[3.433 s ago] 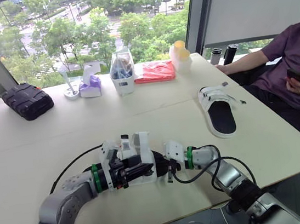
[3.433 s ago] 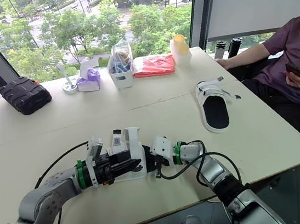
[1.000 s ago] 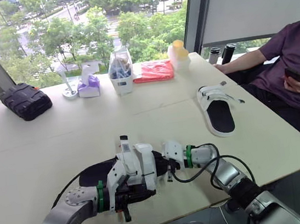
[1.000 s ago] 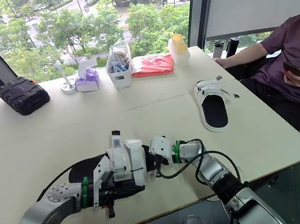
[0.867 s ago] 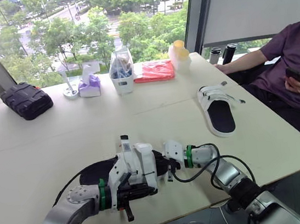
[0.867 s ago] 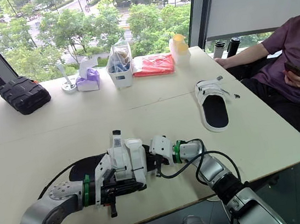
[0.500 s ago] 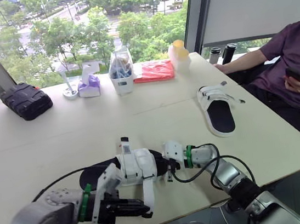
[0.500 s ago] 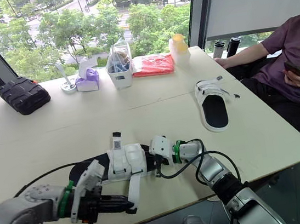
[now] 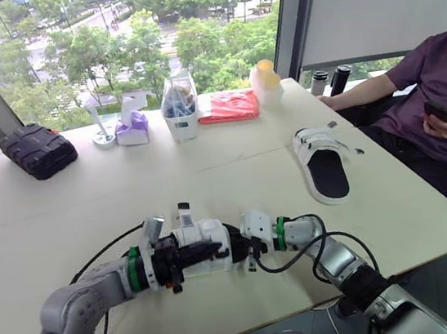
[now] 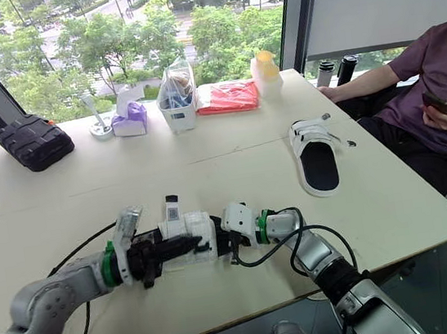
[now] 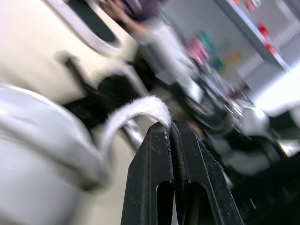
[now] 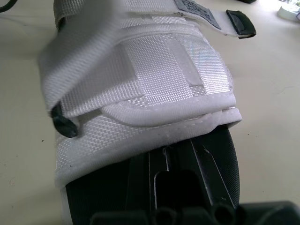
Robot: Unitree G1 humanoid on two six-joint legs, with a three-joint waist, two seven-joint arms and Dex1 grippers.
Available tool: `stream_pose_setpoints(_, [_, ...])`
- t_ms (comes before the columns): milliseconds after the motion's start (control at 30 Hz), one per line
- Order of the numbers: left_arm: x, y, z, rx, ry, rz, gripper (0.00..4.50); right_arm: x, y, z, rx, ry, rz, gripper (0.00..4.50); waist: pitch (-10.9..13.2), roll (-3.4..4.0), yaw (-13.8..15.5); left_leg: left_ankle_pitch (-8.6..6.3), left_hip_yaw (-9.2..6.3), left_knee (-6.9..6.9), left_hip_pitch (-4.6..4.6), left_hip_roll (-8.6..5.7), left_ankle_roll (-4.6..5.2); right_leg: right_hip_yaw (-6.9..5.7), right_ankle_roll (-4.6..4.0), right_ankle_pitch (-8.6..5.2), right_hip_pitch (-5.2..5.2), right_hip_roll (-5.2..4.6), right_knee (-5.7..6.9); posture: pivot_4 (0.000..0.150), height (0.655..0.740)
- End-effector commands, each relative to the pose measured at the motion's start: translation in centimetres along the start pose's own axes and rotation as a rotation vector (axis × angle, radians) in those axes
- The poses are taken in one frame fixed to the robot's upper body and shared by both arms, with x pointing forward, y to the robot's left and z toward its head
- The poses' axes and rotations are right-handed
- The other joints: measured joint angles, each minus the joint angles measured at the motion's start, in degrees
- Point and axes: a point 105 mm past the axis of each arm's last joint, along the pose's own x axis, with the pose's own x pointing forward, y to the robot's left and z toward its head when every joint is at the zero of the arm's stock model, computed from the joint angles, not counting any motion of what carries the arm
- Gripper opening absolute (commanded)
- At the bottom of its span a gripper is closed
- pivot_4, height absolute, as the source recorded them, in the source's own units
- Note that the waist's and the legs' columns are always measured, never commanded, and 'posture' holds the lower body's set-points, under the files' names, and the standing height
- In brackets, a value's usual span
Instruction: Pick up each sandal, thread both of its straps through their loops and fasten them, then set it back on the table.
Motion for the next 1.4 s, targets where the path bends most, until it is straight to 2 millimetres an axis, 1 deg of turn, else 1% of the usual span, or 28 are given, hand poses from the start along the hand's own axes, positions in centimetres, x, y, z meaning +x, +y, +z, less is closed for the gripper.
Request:
stream_pose_setpoints(33, [0.4,1.6,1.4,0.035,-0.062,0.058,0.04,-1.7,3.7,-8.7,0.186,0.330,0.051,0.00,-0.01,-0.01,0.03,0.01,0.00,0.00,0.00,0.00,0.02,0.00,-0.03,0.02,0.03,0.00,0.02,0.150,0.7400])
stream_pose_setpoints(100, [0.7,2.8,1.6,0.004,-0.085,0.099,0.04,-1.8,3.8,-8.7,0.188,0.330,0.051,0.00,-0.02,-0.04,0.10,0.02,0.00,0.02,0.00,-0.03,0.03,0.02,-0.20,0.14,0.06,-0.01,0.11,0.150,0.7400])
stream_pose_setpoints(200, [1.0,3.4,1.6,-0.003,-0.088,0.117,0.04,-1.8,3.9,-8.7,0.190,0.331,0.049,0.00,-0.04,-0.07,0.17,0.02,-0.03,0.03,0.01,-0.04,0.03,0.02,-0.20,0.14,0.09,-0.01,0.20,0.150,0.7400])
stream_pose_setpoints(300, [1.3,2.7,1.6,0.000,-0.072,0.065,0.93,-1.9,3.8,-8.8,0.190,0.334,0.044,0.00,-0.04,-0.07,0.18,0.02,-0.04,0.03,0.09,-0.05,0.03,0.02,-0.21,0.14,0.14,-0.01,0.20,0.150,0.7400])
stream_pose_setpoints(367, [1.2,2.4,2.0,0.020,-0.074,0.053,1.91,-1.9,3.8,-8.8,0.190,0.336,0.040,0.00,-0.04,-0.06,0.16,0.02,-0.06,0.03,0.12,-0.05,0.03,0.01,-0.21,0.14,0.19,-0.01,0.20,0.150,0.7400])
stream_pose_setpoints(400, [1.0,2.1,2.6,0.047,-0.080,0.050,2.35,-2.0,3.7,-8.8,0.190,0.336,0.038,0.00,-0.03,-0.06,0.16,0.01,-0.06,0.04,0.12,-0.05,0.02,0.01,-0.21,0.14,0.24,-0.02,0.20,0.150,0.7400])
stream_pose_setpoints(500, [0.5,1.1,4.8,0.135,-0.098,0.033,2.35,-2.0,3.7,-8.9,0.191,0.336,0.036,0.00,0.00,-0.08,0.10,-0.04,-0.09,0.03,0.16,-0.05,-0.07,-0.01,-0.21,0.14,0.29,-0.02,0.20,0.150,0.7400])
stream_pose_setpoints(633, [0.5,-0.3,7.5,0.281,-0.081,0.022,2.35,-2.0,3.7,-8.9,0.194,0.335,0.035,0.00,0.03,-0.08,0.09,-0.02,-0.10,0.02,0.17,-0.05,-0.03,-0.02,-0.21,0.14,0.31,-0.02,0.20,0.150,0.7400])
stream_pose_setpoints(700, [0.7,-0.4,8.6,0.342,-0.075,0.034,2.35,-1.9,3.7,-8.9,0.194,0.335,0.035,0.00,0.03,-0.08,0.09,-0.02,-0.11,0.03,0.22,-0.05,-0.04,-0.02,-0.21,0.14,0.32,-0.02,0.20,0.150,0.7400])
stream_pose_setpoints(767, [1.1,0.1,9.5,0.442,-0.043,0.067,2.35,-1.8,3.6,-8.9,0.194,0.335,0.035,0.00,0.04,-0.08,0.05,-0.02,-0.11,0.02,0.21,-0.06,-0.04,-0.02,-0.21,0.14,0.39,-0.02,0.20,0.150,0.7400])
stream_pose_setpoints(833, [1.8,0.5,9.4,0.545,0.034,0.081,2.35,-1.7,3.6,-8.8,0.193,0.333,0.034,0.00,0.05,-0.08,0.06,-0.02,-0.10,0.00,0.23,-0.06,-0.04,-0.02,-0.21,0.14,0.41,0.00,0.20,0.150,0.7400])
stream_pose_setpoints(933, [2.3,1.4,8.5,0.609,0.119,0.083,2.35,-1.5,3.4,-8.7,0.191,0.330,0.032,0.00,0.08,-0.11,-0.03,-0.04,-0.03,-0.04,0.70,-0.06,-0.07,0.01,-0.21,0.14,0.52,-0.03,0.20,0.150,0.7400])
stream_pose_setpoints(1067, [2.9,2.4,7.3,0.589,0.162,0.067,2.35,-1.5,3.4,-8.8,0.194,0.328,0.025,0.00,0.19,-0.15,-0.11,-0.08,-0.04,-0.09,0.79,-0.04,-0.11,0.00,-0.21,0.14,0.55,-0.02,0.20,0.150,0.7400])
stream_pose_setpoints(1267, [3.4,3.4,6.2,0.544,0.197,0.058,2.35,-1.6,3.4,-8.8,0.197,0.327,0.017,0.00,0.20,-0.18,-0.14,-0.07,-0.05,-0.09,0.80,-0.02,-0.09,-0.01,-0.21,0.14,0.56,-0.01,0.20,0.150,0.7400])
stream_pose_setpoints(1400, [3.3,3.4,5.9,0.527,0.210,0.047,1.31,-1.8,3.5,-8.9,0.200,0.330,0.013,0.00,0.21,-0.20,-0.11,-0.06,-0.06,-0.13,0.82,-0.02,-0.08,-0.01,-0.21,0.14,0.56,-0.01,0.20,0.150,0.7400])
